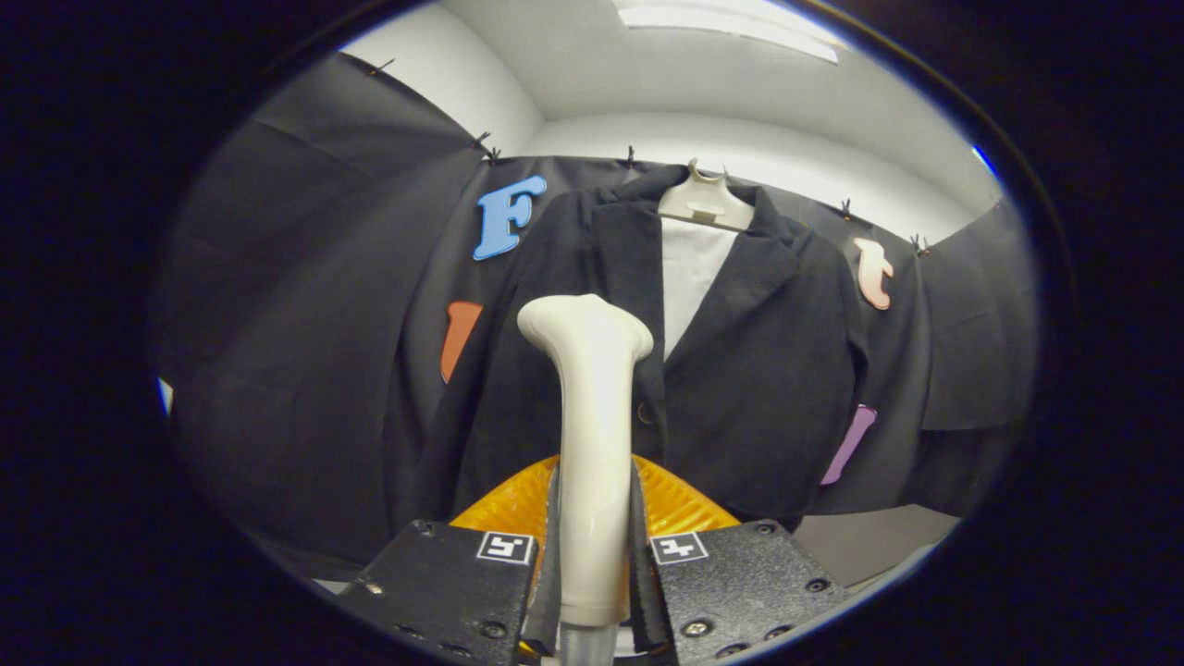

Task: Iron the clothes twice with a garment steamer, once on the left side and once on the right side.

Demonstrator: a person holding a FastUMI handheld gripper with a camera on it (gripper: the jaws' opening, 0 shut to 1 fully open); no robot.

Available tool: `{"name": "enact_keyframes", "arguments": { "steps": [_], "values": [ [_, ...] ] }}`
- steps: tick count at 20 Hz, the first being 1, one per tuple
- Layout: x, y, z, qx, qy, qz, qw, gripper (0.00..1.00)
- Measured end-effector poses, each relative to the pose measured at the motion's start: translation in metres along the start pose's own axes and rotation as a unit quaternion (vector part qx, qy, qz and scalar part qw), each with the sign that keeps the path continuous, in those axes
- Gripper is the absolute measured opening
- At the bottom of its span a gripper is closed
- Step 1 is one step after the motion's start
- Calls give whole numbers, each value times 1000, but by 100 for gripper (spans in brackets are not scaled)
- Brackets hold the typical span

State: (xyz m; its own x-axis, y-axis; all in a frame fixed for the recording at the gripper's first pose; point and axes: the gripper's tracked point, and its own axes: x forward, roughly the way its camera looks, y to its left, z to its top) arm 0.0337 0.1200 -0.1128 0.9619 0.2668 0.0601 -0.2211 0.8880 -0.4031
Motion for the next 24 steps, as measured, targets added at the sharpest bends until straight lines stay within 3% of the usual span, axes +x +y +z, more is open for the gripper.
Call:
{"name": "enact_keyframes", "arguments": {
  "steps": [3, 13, 24],
  "values": [
    [-9, 8, -6, 7, -3, 15, 1000, 33],
    [-29, 8, -40, -5, 56, 6, 998, 33],
    [-50, 10, -104, -20, 117, 19, 993, 33]
  ]
}}
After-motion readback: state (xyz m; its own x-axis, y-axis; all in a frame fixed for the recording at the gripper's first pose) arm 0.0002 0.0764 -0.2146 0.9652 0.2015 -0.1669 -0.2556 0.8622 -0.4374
